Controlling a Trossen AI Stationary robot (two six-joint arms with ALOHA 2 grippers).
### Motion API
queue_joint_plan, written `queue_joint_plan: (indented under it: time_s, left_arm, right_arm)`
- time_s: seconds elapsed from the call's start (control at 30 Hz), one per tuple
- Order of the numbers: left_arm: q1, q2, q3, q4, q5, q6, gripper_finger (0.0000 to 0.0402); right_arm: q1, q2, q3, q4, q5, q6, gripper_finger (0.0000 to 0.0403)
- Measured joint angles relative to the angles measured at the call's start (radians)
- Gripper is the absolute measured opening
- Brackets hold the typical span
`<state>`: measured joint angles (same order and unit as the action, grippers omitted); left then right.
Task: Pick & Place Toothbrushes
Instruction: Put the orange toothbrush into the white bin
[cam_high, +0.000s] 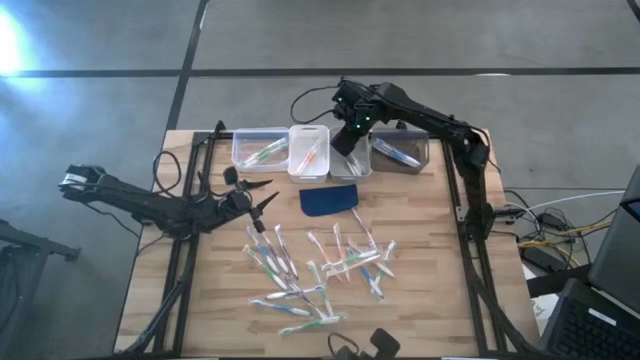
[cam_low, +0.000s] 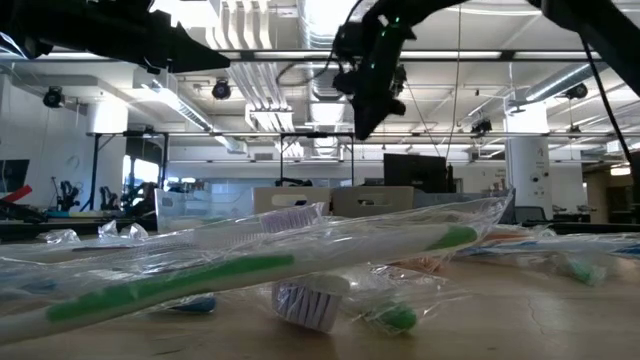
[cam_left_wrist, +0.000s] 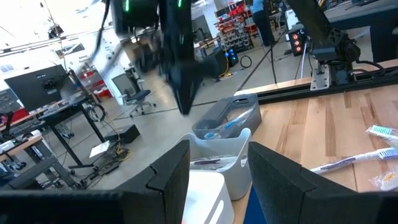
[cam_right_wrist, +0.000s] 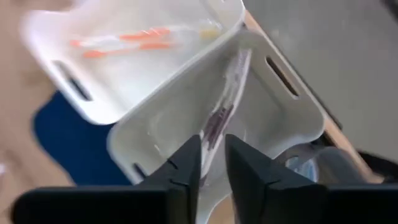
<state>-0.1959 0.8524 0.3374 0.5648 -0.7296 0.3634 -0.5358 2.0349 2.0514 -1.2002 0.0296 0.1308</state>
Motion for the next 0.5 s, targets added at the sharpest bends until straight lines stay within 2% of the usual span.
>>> queue_joint_plan:
  time_s: [0.13, 0.5]
  left_arm:
    - [0.0, 0.0, 0.0, -0.001, 0.0, 0.0, 0.0168]
    - [0.0, 0.0, 0.0, -0.006, 0.0, 0.0, 0.0168]
  right_arm:
    - [0.038, -0.061, -0.004, 0.012, 0.0, -0.031, 0.0015]
    - [0.199, -0.239, -0.084, 0.014, -0.001, -0.085, 0.0009]
